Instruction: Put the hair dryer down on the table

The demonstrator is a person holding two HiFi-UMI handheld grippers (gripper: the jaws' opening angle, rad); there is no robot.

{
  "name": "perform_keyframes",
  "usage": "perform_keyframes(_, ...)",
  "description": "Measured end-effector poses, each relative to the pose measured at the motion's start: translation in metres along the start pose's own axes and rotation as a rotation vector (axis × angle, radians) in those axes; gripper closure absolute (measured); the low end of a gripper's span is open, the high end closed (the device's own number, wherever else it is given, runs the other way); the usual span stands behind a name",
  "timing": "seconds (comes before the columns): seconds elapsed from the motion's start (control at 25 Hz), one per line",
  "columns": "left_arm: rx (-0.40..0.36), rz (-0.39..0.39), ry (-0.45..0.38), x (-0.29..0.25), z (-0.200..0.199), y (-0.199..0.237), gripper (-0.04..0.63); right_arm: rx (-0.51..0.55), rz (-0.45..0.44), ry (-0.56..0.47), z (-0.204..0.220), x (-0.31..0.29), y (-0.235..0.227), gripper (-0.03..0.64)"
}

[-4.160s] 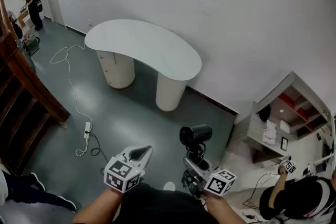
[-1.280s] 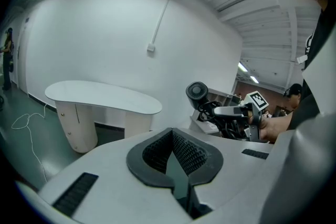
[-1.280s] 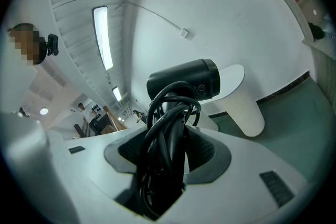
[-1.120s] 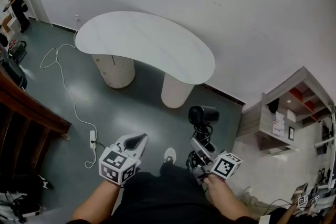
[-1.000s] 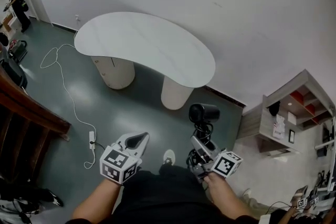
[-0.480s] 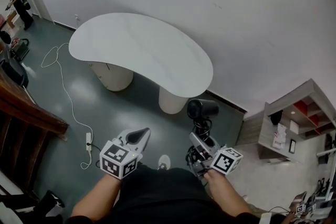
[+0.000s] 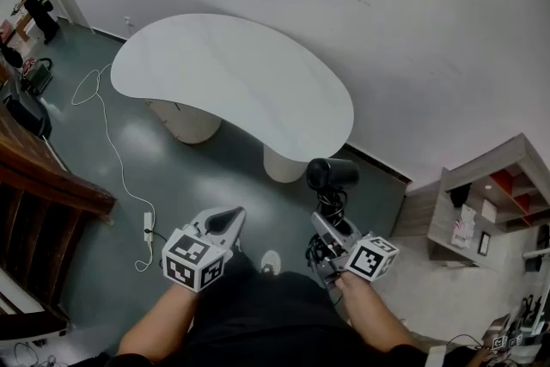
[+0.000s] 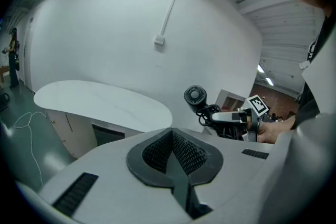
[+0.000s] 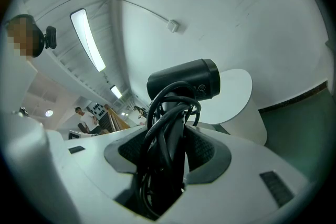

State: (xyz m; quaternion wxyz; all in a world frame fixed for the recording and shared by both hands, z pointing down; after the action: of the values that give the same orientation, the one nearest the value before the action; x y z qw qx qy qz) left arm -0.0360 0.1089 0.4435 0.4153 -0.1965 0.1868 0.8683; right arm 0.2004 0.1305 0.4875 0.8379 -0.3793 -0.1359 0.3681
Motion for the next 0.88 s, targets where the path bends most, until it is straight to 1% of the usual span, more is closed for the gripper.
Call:
perform_keyframes(0.2,-0.008,0.028,0.014,-0.016,-0.008,0.006,0.584,0.007,0.011,0.015,-0.008,-0.013,-0.007,0.42)
perform_keyframes(0.48,-0.024,0.073,0.005,-0.05,-0.03,0.026,0.584,0.021,0.047,0.019,-0.021,-0.035,-0.022,0.42)
perform_keyframes(0.64,-0.028,0.089,0.001,-0.069,-0.044,0.044,0.584,0.029,0.076,0.036,-0.029,-0.056,-0.034,0.42)
perform_keyframes(0.88,-0.047,0.094,0.004,-0.096,-0.062,0.083,0.584,0.025,0.13,0.061,-0.042,-0.1,-0.055,0.42)
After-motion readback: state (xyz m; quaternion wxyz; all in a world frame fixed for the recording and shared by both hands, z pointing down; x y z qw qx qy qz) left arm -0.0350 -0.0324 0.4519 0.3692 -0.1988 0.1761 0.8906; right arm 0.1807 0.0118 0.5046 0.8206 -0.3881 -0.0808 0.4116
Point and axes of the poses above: the fingertips, and each gripper's own axes: x backward along the fingers, y to its left, z out of its underside, the point moved 5 cm from there along x, backward along the fingers, and after that the axes turned 10 degrees about -z, right-handed, at the moved point
